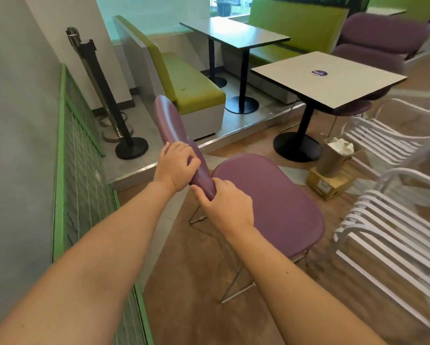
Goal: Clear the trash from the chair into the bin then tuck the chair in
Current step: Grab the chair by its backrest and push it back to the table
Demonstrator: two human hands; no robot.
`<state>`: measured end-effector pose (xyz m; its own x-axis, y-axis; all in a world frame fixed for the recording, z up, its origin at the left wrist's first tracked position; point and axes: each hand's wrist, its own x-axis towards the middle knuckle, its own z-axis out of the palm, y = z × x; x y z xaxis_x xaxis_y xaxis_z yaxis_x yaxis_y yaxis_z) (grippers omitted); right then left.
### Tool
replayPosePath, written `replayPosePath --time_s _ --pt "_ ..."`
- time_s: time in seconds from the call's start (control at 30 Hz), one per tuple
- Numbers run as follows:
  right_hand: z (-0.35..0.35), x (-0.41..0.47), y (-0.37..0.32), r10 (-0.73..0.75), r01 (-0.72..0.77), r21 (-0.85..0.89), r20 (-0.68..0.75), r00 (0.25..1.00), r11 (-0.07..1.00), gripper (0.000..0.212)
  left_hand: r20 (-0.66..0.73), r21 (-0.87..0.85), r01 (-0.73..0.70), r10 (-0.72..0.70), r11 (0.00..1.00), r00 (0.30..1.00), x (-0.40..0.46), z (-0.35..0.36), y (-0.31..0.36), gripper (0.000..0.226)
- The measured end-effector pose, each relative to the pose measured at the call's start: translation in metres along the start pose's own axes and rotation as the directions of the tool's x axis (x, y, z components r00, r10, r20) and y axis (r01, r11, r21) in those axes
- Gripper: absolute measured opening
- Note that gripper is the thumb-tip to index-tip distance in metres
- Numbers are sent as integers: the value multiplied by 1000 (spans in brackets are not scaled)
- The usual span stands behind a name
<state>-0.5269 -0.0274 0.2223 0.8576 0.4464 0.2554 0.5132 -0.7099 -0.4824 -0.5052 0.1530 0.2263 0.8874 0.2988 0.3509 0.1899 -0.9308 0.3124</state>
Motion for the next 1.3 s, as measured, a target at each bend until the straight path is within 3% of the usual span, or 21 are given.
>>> replayPosePath --time_s 0.27,0.63,1.07,1.3 --pt "-15 -6 23 -84 84 -30 -9 996 996 51 -126 51 115 -108 992 986 -13 8 30 45" --pt "-80 -22 123 -218 217 42 26 976 975 46 -150 108 287 -270 952 951 -40 36 139 53" --pt "-152 -37 229 -309 289 181 93 947 940 39 -152 223 346 -318 911 936 -67 58 255 59" --pt "-186 -46 267 -311 302 109 75 948 947 34 -112 269 305 -285 913 952 -82 67 298 52"
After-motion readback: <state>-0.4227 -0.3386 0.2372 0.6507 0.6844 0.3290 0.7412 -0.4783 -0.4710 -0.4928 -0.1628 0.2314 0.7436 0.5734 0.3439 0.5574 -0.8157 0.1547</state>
